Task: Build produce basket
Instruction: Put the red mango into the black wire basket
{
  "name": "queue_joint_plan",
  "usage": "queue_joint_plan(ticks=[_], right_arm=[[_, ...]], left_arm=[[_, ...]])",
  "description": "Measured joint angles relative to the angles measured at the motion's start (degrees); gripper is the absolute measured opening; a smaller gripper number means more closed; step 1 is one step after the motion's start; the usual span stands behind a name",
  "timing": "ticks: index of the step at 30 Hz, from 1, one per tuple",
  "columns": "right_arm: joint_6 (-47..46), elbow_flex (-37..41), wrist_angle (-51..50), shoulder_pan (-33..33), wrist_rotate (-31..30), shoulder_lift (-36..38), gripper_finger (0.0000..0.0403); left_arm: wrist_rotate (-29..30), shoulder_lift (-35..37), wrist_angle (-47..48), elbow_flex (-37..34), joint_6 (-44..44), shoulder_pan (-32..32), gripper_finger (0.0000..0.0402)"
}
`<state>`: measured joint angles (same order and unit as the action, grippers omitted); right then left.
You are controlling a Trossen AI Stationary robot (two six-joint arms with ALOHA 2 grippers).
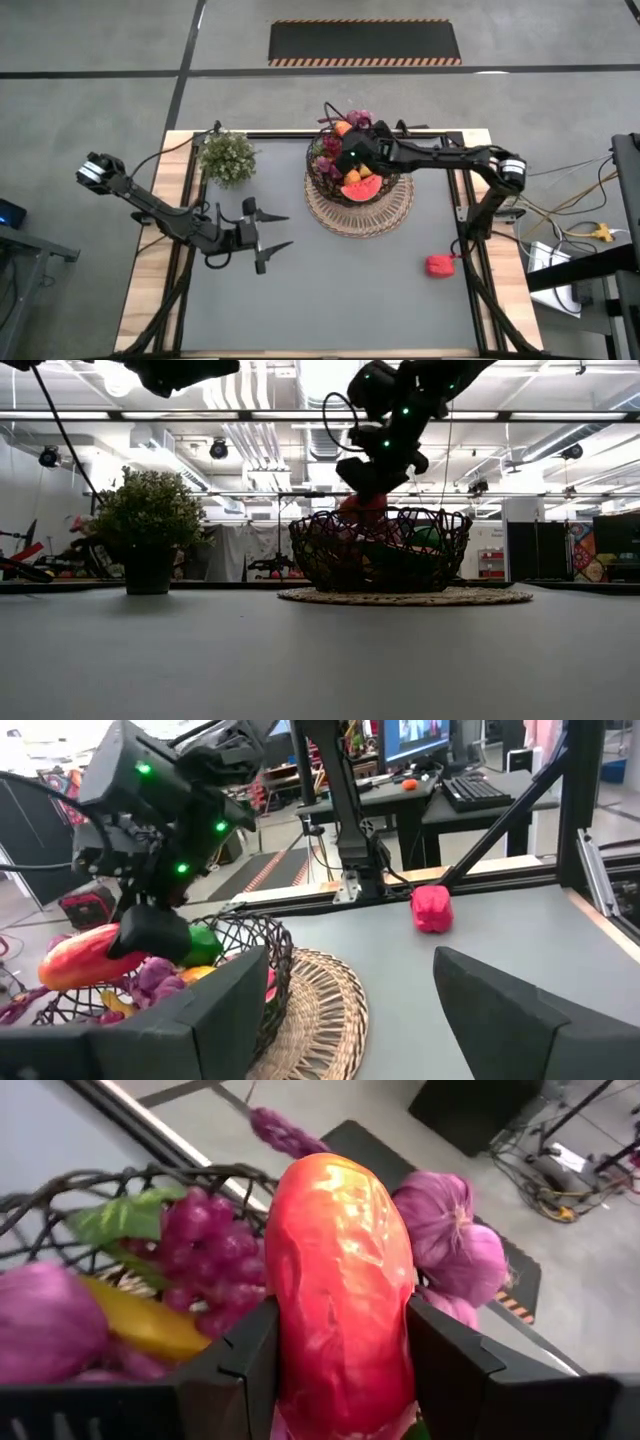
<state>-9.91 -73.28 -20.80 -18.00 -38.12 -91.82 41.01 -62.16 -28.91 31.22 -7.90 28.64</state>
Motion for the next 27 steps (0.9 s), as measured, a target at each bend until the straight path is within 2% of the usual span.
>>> queue_joint_plan(ticks=[9, 20, 27], right_arm=[[0.02, -4.06, -0.08, -0.81, -0.96, -6.58, 0.0165], [-0.1, -4.01, -0.11, -0.92, -1.56, -8.68, 0.0167], [0.35, -3.99, -0.09, -0.92, -1.58, -8.78, 0.0212]], left_arm=[[-0.02, -0.28, 0.0, -0.02, 0.0, 0.02, 0.0266], [-0.04, -0.28, 1.46, -0.04, 0.02, 0.02, 0.0266], [-0.07, -0.28, 1.46, -0.04, 0.02, 0.02, 0.0266]])
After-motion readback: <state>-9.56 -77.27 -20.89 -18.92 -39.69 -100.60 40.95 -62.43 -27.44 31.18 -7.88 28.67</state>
